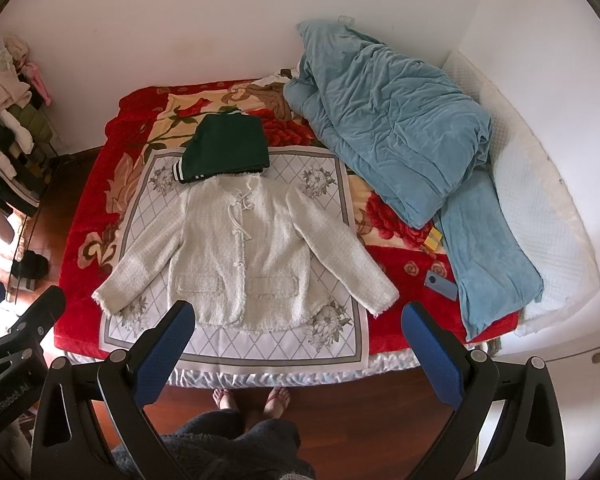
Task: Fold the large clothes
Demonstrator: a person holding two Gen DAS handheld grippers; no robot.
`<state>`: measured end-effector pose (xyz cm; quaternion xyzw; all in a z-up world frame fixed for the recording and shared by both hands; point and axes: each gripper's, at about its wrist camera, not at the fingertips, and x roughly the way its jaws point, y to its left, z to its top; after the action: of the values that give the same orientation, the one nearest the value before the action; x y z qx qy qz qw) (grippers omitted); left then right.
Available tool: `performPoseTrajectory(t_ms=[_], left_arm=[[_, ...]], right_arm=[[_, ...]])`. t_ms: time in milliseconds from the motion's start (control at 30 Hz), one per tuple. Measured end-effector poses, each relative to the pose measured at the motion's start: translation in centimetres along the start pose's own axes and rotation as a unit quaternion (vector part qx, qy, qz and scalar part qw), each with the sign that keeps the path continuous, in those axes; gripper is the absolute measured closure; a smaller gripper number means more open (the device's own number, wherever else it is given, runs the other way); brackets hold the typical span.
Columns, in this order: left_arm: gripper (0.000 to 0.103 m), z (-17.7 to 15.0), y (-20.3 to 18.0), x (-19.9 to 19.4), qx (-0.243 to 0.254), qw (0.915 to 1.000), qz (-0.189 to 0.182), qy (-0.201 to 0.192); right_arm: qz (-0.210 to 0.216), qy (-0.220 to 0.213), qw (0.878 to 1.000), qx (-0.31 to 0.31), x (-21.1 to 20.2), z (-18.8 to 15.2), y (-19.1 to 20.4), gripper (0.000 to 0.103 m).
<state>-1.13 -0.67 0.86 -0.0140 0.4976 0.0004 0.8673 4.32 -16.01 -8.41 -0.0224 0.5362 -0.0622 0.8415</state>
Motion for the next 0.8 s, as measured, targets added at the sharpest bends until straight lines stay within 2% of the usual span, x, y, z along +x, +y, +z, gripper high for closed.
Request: performPoseTrajectory(t_ms=[800], left_arm=[[0.000,1.3,-0.3,-0.4,-0.001,1.0000,-0.001,-0.003]], right_arm=[[0.001,-0.002,1.000,-0.003,-1.1,0.9,0.2,0.000]])
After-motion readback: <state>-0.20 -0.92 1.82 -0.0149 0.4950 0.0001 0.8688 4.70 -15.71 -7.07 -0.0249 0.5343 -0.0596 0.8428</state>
